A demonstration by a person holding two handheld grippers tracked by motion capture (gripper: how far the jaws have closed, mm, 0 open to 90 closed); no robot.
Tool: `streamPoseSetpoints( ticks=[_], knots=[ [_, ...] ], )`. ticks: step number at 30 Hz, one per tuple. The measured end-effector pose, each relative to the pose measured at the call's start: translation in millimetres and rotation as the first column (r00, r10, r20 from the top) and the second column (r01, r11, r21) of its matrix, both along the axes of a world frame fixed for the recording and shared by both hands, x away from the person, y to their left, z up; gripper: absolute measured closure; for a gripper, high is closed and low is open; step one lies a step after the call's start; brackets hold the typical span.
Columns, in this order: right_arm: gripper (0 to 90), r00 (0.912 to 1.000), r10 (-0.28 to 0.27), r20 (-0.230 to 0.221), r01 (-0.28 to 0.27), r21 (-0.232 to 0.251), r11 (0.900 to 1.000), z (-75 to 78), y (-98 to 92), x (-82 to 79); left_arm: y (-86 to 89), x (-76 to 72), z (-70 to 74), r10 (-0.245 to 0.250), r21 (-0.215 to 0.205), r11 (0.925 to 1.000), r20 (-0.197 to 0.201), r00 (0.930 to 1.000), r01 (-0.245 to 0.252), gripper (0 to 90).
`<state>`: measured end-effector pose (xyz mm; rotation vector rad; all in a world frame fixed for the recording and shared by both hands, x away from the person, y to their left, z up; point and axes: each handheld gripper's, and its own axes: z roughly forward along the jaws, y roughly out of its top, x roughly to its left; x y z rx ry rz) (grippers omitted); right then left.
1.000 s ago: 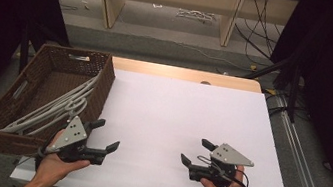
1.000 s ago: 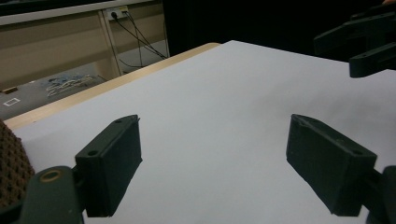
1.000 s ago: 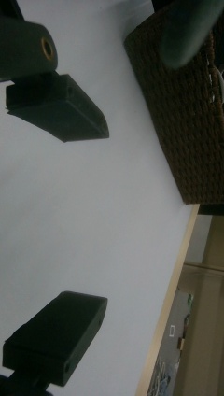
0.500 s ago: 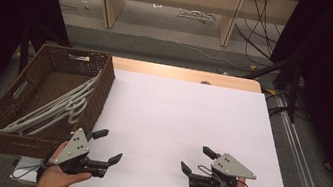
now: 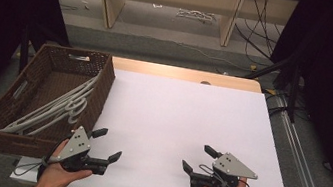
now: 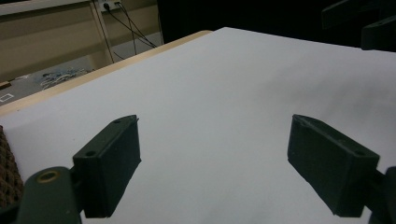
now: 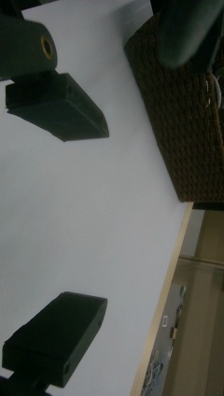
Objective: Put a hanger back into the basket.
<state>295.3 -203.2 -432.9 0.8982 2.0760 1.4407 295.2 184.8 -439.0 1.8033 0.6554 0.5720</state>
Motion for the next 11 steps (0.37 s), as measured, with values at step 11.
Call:
streamPoseSetpoints(
  ticks=[11],
  knots=[
    [16.7, 1.0, -0.008, -0.001, 0.008, -0.005, 1.0, 0.2, -0.8, 0.4, -0.5, 0.3, 0.0, -0.003, -0.003, 1.0, -0.005, 1.0, 0.003, 17.2]
  ],
)
